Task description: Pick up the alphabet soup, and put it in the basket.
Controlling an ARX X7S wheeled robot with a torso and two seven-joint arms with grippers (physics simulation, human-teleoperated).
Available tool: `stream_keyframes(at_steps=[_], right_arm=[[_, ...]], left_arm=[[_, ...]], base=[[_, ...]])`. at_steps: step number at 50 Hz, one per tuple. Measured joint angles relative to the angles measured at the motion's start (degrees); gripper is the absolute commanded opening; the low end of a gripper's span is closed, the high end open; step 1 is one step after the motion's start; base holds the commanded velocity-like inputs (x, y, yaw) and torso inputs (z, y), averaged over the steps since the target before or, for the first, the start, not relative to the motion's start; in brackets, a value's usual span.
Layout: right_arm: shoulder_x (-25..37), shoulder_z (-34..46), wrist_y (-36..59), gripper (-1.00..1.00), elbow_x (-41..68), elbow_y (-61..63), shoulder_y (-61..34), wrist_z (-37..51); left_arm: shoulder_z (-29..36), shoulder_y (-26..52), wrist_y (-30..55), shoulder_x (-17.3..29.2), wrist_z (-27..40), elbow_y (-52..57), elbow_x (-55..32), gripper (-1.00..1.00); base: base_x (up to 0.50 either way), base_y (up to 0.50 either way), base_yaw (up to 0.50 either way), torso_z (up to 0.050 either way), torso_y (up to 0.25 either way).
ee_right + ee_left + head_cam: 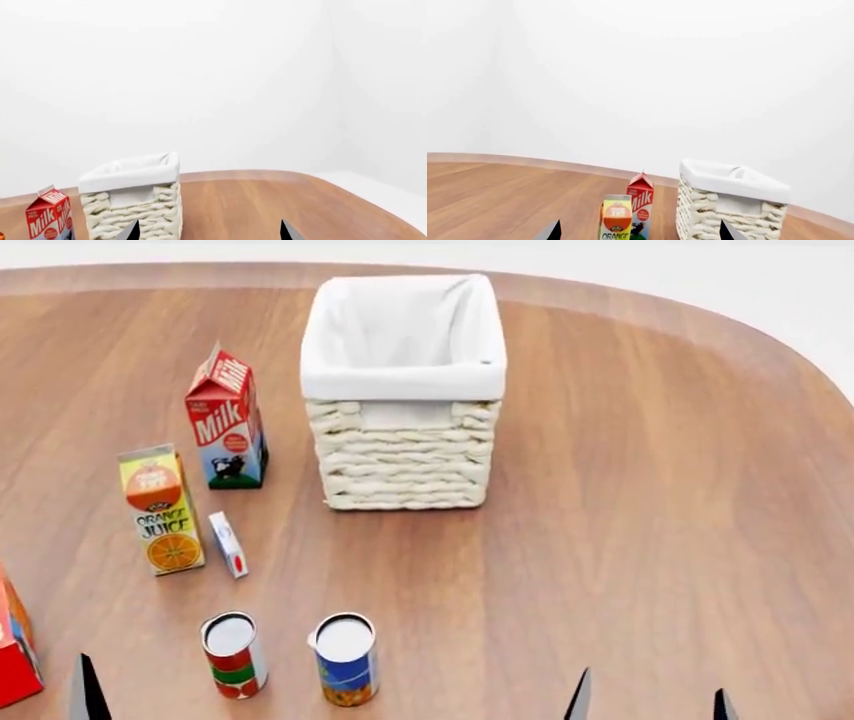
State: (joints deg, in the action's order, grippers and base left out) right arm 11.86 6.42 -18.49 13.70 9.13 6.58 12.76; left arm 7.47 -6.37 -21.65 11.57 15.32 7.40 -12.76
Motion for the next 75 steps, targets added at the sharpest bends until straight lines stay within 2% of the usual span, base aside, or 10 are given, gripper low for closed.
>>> stream_keyframes(at_steps=[75], right_arm=[[1.6, 2.3, -2.6, 1.0, -1.2, -1.0, 0.0, 1.6]], left_arm=[[1.8, 0.0, -1.0, 1.6, 2.1, -0.1, -0.5, 1.0]], base=[[0.22, 0.0, 0.0, 0.0, 0.0]])
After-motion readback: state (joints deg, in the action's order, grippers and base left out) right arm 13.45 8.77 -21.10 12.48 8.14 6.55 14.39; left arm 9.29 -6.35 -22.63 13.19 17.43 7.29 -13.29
